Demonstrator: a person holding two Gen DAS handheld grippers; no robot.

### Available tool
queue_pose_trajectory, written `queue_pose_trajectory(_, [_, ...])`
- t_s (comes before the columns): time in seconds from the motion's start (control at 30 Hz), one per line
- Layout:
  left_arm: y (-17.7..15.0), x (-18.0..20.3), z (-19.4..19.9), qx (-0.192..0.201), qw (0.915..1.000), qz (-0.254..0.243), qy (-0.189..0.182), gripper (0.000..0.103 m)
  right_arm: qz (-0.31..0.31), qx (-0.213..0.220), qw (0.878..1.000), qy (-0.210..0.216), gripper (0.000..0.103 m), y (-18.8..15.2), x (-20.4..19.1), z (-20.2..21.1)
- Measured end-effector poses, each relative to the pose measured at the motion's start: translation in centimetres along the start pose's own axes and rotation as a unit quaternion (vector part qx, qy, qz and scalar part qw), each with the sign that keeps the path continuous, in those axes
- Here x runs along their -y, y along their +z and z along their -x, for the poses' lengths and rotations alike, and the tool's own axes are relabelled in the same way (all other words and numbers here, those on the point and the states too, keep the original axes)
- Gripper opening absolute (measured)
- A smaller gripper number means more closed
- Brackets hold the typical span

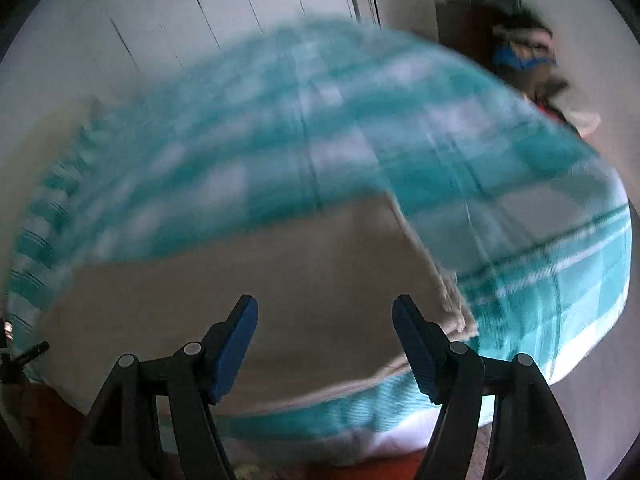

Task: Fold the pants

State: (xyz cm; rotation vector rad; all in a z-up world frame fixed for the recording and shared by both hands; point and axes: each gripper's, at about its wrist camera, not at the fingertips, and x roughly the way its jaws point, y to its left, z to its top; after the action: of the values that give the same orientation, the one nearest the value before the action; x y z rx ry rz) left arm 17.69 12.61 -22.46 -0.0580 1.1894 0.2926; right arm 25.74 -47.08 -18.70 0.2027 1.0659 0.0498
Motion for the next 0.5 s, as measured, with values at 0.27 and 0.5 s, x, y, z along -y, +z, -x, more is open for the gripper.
queue_pose_trajectory(0.27, [0.9, 7.2, 7.0, 0.067, 0.9925, -0.077, -0.066, 0.082, -0.004, 0.006, 0.997, -0.072, 0.061, -1.3, 0.1, -0.7])
queue_pose_trajectory(0.5, [5.5, 19.3, 8.2, 0.068, 0.9729, -0.151, -0.161, 0.085, 0.018, 0.05, 0.992, -0.112, 0.064, -0.8, -0.6, 0.4])
